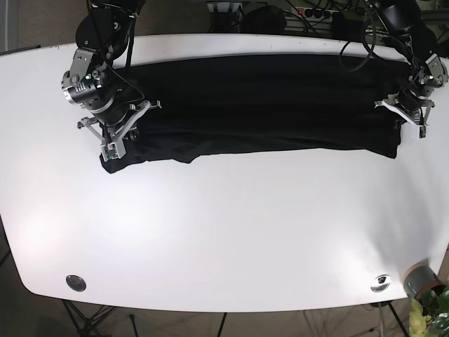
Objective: Fold the T-shirt properly
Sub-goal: 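Fold the held shirt edge over onto the other half with both grippers, then lower the folded edge and adjust the left gripper along the fold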
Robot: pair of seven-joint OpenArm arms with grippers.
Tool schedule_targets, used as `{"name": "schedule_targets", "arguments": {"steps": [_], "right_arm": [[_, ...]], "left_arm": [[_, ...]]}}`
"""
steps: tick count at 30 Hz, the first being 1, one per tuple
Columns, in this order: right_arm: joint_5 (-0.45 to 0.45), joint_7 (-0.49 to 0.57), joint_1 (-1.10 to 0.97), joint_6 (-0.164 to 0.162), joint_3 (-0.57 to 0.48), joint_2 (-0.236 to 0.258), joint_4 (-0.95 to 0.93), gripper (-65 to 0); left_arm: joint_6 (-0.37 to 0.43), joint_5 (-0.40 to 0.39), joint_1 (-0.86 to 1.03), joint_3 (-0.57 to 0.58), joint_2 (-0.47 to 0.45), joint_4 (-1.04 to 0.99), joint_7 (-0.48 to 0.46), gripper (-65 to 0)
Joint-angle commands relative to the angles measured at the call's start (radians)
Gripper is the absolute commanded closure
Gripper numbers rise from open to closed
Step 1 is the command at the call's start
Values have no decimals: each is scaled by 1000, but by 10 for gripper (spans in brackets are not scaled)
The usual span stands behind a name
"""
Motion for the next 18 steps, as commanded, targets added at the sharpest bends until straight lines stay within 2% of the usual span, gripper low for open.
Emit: {"name": "schedule_targets", "arguments": {"steps": [1,8,14,18], "right_arm": [[-13,15,-16,-7,21,-5,28,-24],[-13,15,-64,-7,33,-12,28,-27],[-11,21,-96,-7,34,-12,25,-65],[-11,23,-98,-7,34,-13,22,-63]], "left_arm": [[-54,-8,5,-9,-24,20,-15,0],[-66,-2,30,-46,-21,45,-14,0],[-66,-6,61,-46,-18,119,-14,0],[-66,-6,71,-52,-14,208,-14,0]]}}
